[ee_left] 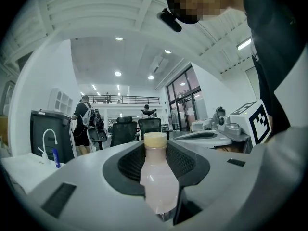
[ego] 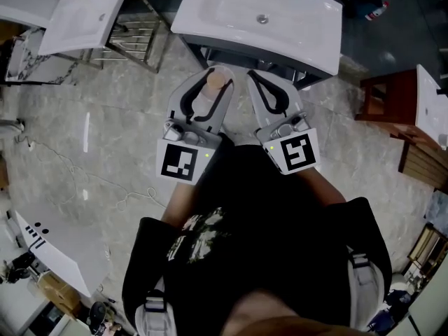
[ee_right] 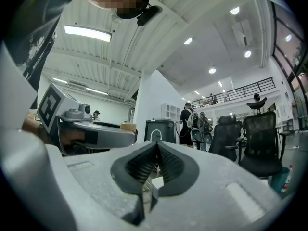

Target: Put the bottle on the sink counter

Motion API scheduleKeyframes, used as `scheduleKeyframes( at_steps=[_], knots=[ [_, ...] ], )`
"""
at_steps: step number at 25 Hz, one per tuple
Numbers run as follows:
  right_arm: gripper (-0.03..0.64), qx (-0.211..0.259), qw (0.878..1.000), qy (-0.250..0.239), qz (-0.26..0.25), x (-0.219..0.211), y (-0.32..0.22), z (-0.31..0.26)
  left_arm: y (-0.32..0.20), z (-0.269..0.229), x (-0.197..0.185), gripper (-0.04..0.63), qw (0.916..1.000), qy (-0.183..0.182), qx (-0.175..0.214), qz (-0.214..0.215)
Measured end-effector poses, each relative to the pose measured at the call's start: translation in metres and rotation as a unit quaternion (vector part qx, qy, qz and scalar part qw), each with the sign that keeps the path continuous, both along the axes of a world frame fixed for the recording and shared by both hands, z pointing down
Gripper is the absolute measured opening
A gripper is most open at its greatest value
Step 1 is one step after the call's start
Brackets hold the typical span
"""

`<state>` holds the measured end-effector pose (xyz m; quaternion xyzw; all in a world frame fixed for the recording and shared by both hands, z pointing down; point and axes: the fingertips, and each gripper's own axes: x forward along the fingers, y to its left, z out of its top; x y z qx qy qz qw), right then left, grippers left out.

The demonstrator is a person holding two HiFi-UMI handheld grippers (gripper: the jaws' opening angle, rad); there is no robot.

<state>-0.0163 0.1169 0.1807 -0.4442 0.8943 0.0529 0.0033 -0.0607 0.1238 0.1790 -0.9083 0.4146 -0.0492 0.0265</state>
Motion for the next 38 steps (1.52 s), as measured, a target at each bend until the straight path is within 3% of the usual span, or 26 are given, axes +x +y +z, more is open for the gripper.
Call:
scheduleKeyframes(
  at_steps=[7,13,23,38],
  knots=[
    [-0.005,0.005,1.0,-0.008,0.017,-0.062,-0.052,0.001,-0.057,0.002,-0.064,0.147,0.9999,-0.007,-0.003,0.014],
    [-0.005,0.004,0.999,-0.004,0.051,-0.087,-0.079,0.013,-0.089,0.011,-0.098,0.147,0.9992,-0.011,-0.004,0.038],
    [-0.005,-0.014,0.995,0.015,0.102,-0.083,-0.11,0.03,-0.127,0.03,-0.109,0.147,0.9974,0.003,-0.008,0.072],
    [-0.005,-0.013,0.998,0.014,0.067,-0.129,-0.225,0.043,-0.231,0.039,-0.141,0.147,0.9983,0.0,-0.011,0.057]
  ],
)
